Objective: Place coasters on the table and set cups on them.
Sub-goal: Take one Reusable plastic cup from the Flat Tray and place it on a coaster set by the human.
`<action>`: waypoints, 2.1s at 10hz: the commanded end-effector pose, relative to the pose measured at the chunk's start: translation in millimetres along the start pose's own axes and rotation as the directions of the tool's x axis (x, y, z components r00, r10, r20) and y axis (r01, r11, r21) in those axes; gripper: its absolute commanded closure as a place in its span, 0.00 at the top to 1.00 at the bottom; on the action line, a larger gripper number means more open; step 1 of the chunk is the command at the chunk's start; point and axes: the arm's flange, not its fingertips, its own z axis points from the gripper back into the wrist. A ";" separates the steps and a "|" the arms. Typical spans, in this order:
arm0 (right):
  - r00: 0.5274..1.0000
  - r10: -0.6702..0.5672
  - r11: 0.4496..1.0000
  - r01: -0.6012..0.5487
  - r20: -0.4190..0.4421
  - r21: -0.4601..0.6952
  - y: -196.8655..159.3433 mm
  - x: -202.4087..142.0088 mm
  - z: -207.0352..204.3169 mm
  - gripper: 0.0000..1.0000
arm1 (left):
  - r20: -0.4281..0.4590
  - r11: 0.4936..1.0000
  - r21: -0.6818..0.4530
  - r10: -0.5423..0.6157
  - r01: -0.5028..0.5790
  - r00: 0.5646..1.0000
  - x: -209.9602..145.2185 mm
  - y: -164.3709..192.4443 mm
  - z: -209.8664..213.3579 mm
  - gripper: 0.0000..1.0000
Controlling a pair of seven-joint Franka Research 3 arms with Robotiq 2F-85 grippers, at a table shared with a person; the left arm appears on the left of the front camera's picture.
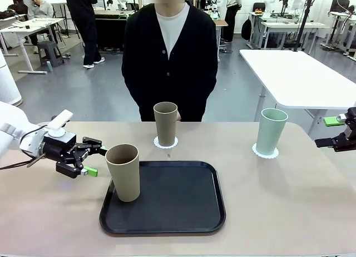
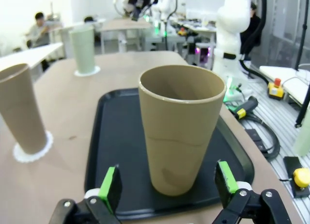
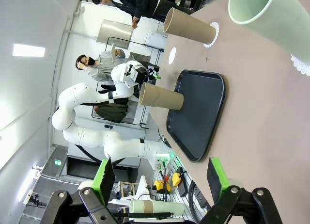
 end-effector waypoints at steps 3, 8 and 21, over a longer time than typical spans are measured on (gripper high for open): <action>1.000 0.001 1.000 -0.001 -0.001 -0.002 -0.5 1.5 -0.6 1.00 | 0.008 0.999 -0.012 -0.042 0.042 0.999 -3.4 1.1 -25.3 1.00; 1.000 0.001 1.000 -0.001 -0.001 -0.002 -0.5 1.5 -0.6 1.00 | 0.037 0.996 -0.054 -0.068 0.070 0.997 -4.1 2.7 -47.8 1.00; 1.000 0.001 1.000 -0.001 -0.001 -0.002 -0.5 1.5 -0.6 1.00 | 0.079 0.989 -0.119 -0.085 0.094 0.993 -17.9 9.2 -87.9 0.48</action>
